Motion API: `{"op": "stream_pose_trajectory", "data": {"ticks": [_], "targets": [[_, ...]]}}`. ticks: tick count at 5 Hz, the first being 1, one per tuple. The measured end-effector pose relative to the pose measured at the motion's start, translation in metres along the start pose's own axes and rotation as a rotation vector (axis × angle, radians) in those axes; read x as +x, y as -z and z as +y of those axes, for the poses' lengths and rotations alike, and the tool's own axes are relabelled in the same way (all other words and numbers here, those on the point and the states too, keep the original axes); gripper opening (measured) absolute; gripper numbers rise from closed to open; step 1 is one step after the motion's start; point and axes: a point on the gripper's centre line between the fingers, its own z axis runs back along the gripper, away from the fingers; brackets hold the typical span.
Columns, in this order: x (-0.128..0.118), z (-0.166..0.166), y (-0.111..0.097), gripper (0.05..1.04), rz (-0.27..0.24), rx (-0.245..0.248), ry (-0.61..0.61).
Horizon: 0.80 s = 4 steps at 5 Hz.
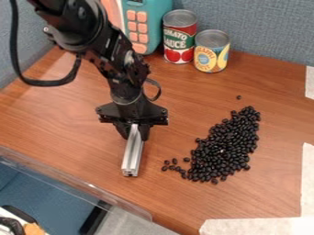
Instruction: Sweep into pile
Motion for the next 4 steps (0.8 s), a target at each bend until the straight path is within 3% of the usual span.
{"op": "stream_pose_trajectory", "data": {"ticks": [1,2,3,4], "targets": [[-0.01,-0.017,0.0,0.367,-0.014,-0.036,-0.132],[-0.019,-0.048,-0.002,0.367,0.007,-0.056,-0.206],[-0.024,-0.069,-0.002,0.367,0.033,-0.051,-0.213],[-0.027,-0.087,-0.003,0.367,0.057,-0.078,-0.235]]}}
